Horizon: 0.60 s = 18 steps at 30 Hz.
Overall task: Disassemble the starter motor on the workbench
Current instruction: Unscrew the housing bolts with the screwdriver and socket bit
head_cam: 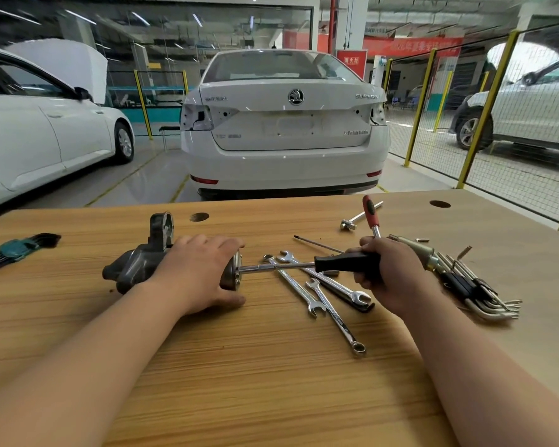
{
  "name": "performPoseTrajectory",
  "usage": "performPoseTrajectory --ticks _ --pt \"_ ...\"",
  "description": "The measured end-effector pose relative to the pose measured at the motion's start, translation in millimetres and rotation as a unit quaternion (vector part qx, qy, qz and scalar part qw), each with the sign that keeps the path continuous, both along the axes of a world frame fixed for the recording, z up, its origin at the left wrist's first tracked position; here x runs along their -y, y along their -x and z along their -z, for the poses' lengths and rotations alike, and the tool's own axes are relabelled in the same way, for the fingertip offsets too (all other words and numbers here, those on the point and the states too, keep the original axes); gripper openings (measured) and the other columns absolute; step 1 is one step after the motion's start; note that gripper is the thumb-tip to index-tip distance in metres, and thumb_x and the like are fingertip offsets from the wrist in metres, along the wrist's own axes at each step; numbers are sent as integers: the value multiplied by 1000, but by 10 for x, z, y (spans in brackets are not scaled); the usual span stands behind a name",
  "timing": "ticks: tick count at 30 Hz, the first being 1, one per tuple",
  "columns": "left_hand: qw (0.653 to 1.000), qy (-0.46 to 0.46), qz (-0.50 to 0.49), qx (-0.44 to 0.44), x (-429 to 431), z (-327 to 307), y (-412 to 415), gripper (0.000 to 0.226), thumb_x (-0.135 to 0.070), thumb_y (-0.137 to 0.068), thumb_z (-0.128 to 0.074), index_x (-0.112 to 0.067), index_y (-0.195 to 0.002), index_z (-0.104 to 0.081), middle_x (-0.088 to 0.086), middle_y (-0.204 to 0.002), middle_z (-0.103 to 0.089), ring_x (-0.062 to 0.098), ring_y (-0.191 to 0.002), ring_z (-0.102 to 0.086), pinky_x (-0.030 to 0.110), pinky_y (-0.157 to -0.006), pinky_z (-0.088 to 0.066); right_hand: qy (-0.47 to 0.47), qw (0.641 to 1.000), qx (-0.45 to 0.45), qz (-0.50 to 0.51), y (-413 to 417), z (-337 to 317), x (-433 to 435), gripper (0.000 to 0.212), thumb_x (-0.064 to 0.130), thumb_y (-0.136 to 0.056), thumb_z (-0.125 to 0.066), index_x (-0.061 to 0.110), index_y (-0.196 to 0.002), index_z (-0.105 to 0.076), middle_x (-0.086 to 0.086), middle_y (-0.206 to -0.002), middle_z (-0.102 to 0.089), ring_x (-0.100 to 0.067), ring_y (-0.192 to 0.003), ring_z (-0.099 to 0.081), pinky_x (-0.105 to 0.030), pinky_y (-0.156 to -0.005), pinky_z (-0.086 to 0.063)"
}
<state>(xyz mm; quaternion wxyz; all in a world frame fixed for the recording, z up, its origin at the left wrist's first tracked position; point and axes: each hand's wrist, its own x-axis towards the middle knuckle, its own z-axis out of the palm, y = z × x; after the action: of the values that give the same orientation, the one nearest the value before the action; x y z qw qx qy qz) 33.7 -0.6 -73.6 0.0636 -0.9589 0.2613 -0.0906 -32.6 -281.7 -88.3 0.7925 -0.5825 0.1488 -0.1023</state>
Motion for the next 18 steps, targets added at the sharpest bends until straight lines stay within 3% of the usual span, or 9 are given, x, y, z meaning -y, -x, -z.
performPoseTrajectory --ticks 10,18 --pt "999 18 -38 -23 33 -25 -46 92 -80 -65 -57 -41 -141 -24 -14 -140 -41 16 -119 -41 37 -97 -36 -23 998 -50 12 4 -14 4 11 10 -94 -50 12 -100 -58 -16 -89 -65 -17 -45 -54 -26 -40 -42" --pt "999 20 -35 -19 9 -26 66 88 -78 -65 -58 -42 -139 -26 -15 -139 -41 16 -118 -41 37 -99 -34 -17 997 -71 -1 41 -22 -22 13 11 -93 -51 11 -103 -59 -16 -90 -65 -17 -48 -53 -26 -44 -43"
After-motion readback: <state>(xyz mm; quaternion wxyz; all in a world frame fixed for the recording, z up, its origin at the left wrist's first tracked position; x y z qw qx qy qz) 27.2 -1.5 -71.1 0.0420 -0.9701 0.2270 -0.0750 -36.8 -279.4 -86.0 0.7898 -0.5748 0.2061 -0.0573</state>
